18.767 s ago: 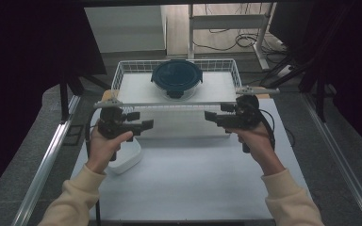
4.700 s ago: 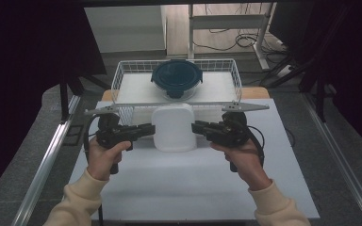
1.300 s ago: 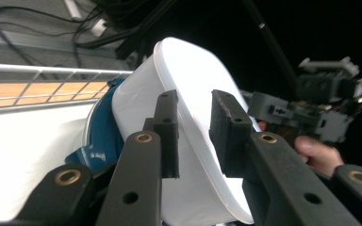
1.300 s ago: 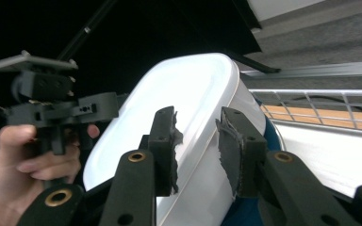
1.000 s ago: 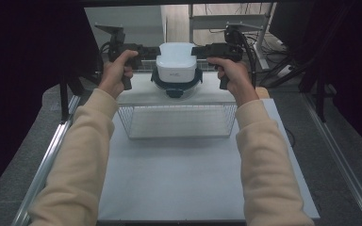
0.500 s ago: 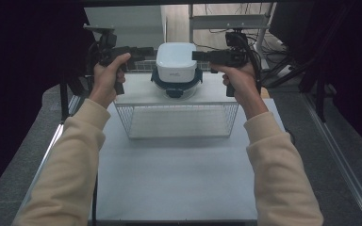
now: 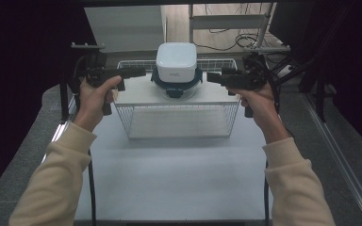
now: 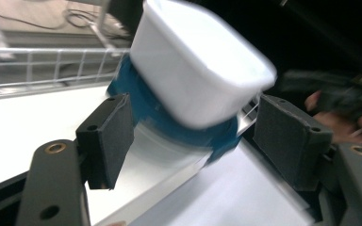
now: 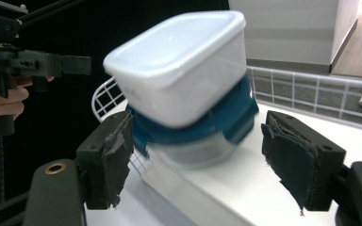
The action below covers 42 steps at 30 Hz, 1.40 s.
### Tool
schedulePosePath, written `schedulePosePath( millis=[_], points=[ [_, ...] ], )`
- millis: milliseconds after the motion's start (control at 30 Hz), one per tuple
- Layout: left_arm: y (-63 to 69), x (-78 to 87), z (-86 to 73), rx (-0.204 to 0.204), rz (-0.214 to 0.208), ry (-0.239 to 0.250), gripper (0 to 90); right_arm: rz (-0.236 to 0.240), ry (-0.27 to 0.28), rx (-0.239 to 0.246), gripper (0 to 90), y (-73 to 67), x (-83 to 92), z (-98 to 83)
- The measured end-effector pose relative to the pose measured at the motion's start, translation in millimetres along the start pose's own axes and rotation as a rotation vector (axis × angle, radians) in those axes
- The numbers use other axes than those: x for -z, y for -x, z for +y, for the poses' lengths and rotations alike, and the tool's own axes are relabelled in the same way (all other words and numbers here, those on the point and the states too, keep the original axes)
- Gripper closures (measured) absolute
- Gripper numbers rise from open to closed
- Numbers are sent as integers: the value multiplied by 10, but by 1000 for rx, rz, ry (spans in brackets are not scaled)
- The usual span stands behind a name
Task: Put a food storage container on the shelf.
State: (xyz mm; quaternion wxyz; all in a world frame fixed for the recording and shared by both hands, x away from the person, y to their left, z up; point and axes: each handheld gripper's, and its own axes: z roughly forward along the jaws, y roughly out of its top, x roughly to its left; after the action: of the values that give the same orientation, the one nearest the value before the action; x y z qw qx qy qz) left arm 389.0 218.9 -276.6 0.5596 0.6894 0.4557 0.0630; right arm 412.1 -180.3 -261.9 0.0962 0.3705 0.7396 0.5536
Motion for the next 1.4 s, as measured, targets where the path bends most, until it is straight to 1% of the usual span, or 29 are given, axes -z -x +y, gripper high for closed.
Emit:
schedulePosePath(
  millis=[133, 167, 233, 300, 333, 367, 433, 500, 533, 600, 667, 800, 900, 1000, 1133, 1267, 1400],
  points=[
    [96, 115, -200, -21, -45, 2, 266, -9, -2, 20, 251, -8, 139, -151],
    [120, 146, -259, -33, -50, 5, 264, -14, -4, 26, 251, -13, 170, -187],
    [162, 200, -387, -64, -36, 3, 263, -28, -9, 41, 251, -29, 224, -266],
    [179, 231, -523, -75, -41, -2, 261, -43, -14, 56, 251, -47, 262, -361],
    [188, 242, -595, -75, -36, -6, 260, -46, -17, 60, 251, -54, 274, -416],
    [193, 250, -667, -85, -34, -8, 258, -47, -23, 65, 251, -58, 283, -475],
    [200, 256, -809, -97, -30, -22, 254, -40, -28, 65, 251, -69, 298, -604],
    [191, 249, -960, -97, -28, -30, 252, -35, -31, 58, 251, -68, 307, -745],
    [181, 237, -1033, -100, -26, -42, 251, -31, -33, 53, 251, -61, 306, -819],
    [163, 200, -1177, -102, -7, -71, 248, -29, -46, 45, 251, -53, 302, -963],
    [138, 158, -1311, -101, 14, -96, 246, -37, -74, 38, 251, -47, 302, -1106],
    [83, 72, -1540, -93, 38, -137, 247, -49, -136, 20, 250, -13, 302, -1378],
    [46, 3, -1687, -78, 37, -168, 247, -51, -194, -3, 249, 24, 295, -1576],
    [3, -56, -1815, -78, 46, -206, 247, -69, -255, -12, 248, 71, 281, -1753],
    [-44, -99, -1957, -58, 46, -227, 247, -77, -296, -35, 249, 128, 260, -1965],
    [-97, -136, -2085, -48, 60, -259, 247, -88, -333, -33, 249, 147, 197, -2142],
    [-155, -188, -2218, -37, 75, -307, 248, -94, -392, -15, 249, 150, 102, -2280]
  ],
)
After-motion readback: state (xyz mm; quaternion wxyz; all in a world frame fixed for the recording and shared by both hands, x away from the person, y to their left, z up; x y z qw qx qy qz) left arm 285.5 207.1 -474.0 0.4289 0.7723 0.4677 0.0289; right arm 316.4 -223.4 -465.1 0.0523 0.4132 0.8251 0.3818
